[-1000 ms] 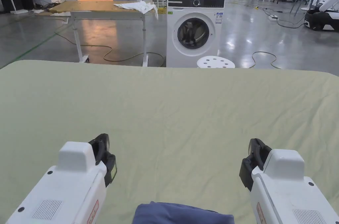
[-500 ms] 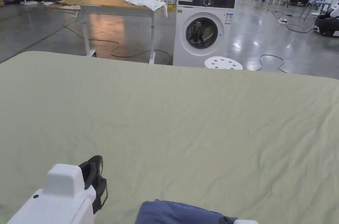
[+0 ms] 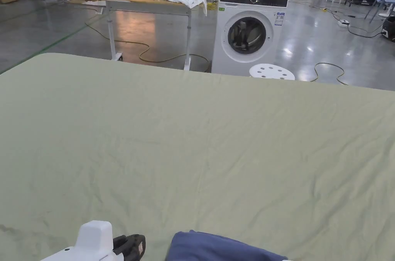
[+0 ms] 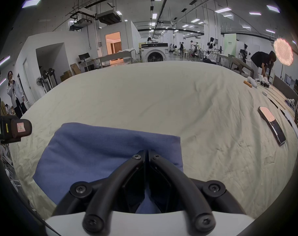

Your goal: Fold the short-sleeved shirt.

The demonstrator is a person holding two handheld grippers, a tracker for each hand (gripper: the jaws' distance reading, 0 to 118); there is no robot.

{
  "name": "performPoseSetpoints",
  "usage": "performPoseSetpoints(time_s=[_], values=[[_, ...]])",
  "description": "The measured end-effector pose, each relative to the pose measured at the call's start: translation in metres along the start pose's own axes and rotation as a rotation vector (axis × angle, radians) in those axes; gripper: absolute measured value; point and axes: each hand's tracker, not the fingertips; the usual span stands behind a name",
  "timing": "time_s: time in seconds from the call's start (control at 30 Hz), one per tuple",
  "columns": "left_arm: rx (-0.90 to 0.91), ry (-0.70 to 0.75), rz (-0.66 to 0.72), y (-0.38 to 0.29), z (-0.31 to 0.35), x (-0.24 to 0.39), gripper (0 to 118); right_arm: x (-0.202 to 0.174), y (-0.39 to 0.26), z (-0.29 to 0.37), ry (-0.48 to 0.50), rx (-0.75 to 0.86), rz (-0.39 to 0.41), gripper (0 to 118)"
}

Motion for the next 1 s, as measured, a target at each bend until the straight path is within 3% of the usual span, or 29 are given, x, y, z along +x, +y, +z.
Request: performPoseSetpoints(time_s=[0.07,0.13,0.3,0.33,0.53,0.7,0.8,0.9,1.0], values=[[-0.029,-0.041,0.039,0.003,-0.005,-0.006,13,0.001,0.0,-0.004,0.002,-0.028,-0.004,2],[-0.073,-0.089,0.087,0.005,-0.01,-0.012,25,0.0,0.001,-0.006,0.001,-0.046,-0.001,2],[-0.19,-0.237,0.181,0.014,-0.029,-0.03,81,0.005,0.003,-0.008,0.014,-0.075,-0.023,2],[-0.215,-0.248,0.193,0.015,-0.034,-0.033,84,0.005,0.003,-0.008,0.017,-0.076,-0.025,2],[-0.378,-0.332,0.264,0.008,-0.082,-0.036,85,0.006,0.003,-0.008,0.02,-0.08,-0.031,2],[-0.42,-0.545,0.412,0.007,-0.109,-0.045,83,0.008,0.006,-0.007,0.03,-0.091,-0.047,2],[-0.479,-0.618,0.495,0.0,-0.126,-0.048,67,0.009,0.007,-0.007,0.035,-0.097,-0.052,2],[-0.459,-0.599,0.491,-0.008,-0.13,-0.056,34,0.01,0.006,-0.008,0.038,-0.099,-0.052,2],[-0.436,-0.645,0.521,-0.014,-0.126,-0.059,25,0.009,0.006,-0.008,0.038,-0.095,-0.046,2]])
